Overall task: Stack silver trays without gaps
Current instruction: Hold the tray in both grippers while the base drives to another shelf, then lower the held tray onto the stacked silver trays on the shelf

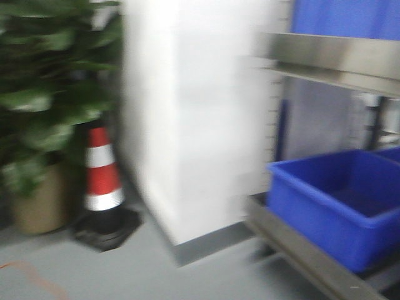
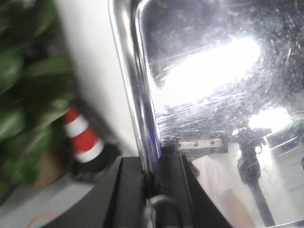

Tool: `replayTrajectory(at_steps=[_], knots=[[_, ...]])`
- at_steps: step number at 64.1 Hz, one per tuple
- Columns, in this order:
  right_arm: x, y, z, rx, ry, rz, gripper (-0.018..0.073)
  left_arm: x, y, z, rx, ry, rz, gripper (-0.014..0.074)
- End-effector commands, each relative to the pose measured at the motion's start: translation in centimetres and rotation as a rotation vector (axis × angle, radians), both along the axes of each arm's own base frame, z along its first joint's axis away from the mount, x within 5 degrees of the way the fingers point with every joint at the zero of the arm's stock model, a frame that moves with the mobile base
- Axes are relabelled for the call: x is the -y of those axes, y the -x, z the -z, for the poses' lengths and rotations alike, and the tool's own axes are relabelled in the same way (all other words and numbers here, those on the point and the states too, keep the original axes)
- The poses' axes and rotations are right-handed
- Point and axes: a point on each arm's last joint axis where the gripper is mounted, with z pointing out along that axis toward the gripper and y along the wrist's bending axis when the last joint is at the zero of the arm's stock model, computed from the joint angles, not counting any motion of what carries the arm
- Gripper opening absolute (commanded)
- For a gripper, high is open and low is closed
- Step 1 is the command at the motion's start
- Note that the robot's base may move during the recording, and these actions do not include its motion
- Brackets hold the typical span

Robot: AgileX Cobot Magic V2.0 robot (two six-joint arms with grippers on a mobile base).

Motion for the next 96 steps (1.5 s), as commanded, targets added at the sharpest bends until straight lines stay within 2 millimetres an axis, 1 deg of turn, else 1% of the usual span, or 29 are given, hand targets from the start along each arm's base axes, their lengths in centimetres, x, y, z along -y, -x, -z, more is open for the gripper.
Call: replayTrajectory(at_steps=[1,96], knots=[[0.30,0.44,-1.36,0.093,0.015,0.014,-0.0078,-0.68,-0.03,-0.48,0.033,-0.049,-0.023,-0.0010],[0.31,0.42,-1.44,0.103,0.013,0.016,-0.0078,-0.68,-0.03,-0.48,0.033,-0.049,-0.023,-0.0010]])
